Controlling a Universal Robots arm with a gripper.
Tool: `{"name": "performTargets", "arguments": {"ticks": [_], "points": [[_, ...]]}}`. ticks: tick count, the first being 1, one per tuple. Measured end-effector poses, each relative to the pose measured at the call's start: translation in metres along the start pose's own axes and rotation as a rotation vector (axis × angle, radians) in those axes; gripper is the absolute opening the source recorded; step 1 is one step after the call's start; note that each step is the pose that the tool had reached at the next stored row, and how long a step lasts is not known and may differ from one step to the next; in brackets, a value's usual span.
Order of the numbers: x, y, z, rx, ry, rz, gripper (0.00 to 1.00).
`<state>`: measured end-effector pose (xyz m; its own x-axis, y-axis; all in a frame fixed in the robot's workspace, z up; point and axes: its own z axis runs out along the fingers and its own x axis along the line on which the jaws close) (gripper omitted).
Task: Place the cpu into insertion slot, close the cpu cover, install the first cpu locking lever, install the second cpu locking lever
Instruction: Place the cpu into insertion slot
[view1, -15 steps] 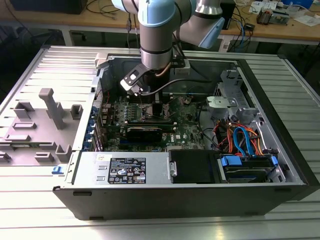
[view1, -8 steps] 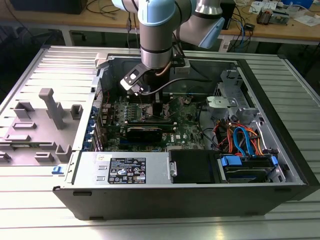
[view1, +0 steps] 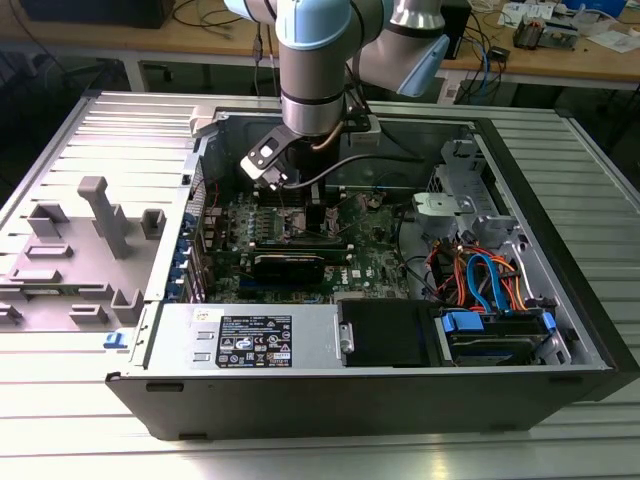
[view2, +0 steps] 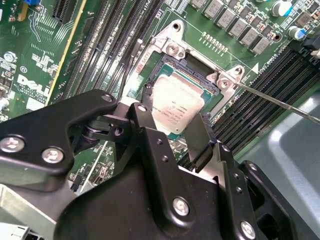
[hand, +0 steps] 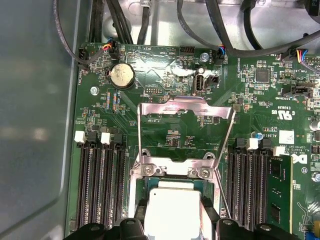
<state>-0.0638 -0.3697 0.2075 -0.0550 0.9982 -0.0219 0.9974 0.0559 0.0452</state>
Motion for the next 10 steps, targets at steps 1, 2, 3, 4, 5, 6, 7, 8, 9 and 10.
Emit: {"name": "performTargets", "arguments": {"ticks": [1, 2, 3, 4, 5, 6, 7, 8, 9, 10], "points": [[0.0000, 0.0000, 0.0000, 0.0000, 0.0000, 0.000, 0.53], [-0.0001, 0.0000, 0.0001, 0.0000, 0.0001, 0.000, 0.53], [-0.0002, 0.0000, 0.0003, 0.0000, 0.0001, 0.000, 0.53], [-0.0002, 0.0000, 0.0003, 0.0001, 0.0000, 0.000, 0.53], [-0.0002, 0.0000, 0.0003, 0.0000, 0.0000, 0.000, 0.53], [-0.0002, 0.0000, 0.0003, 0.0000, 0.0000, 0.000, 0.53], [-0.0002, 0.0000, 0.0003, 0.0001, -0.0001, 0.000, 0.60], [-0.0001, 0.0000, 0.0009, -0.0001, 0.0002, 0.000, 0.60], [-0.0001, -0.0001, 0.0014, 0.0001, 0.0003, 0.000, 0.60], [-0.0002, -0.0001, 0.0025, 0.0004, 0.0004, -0.002, 0.60]]}}
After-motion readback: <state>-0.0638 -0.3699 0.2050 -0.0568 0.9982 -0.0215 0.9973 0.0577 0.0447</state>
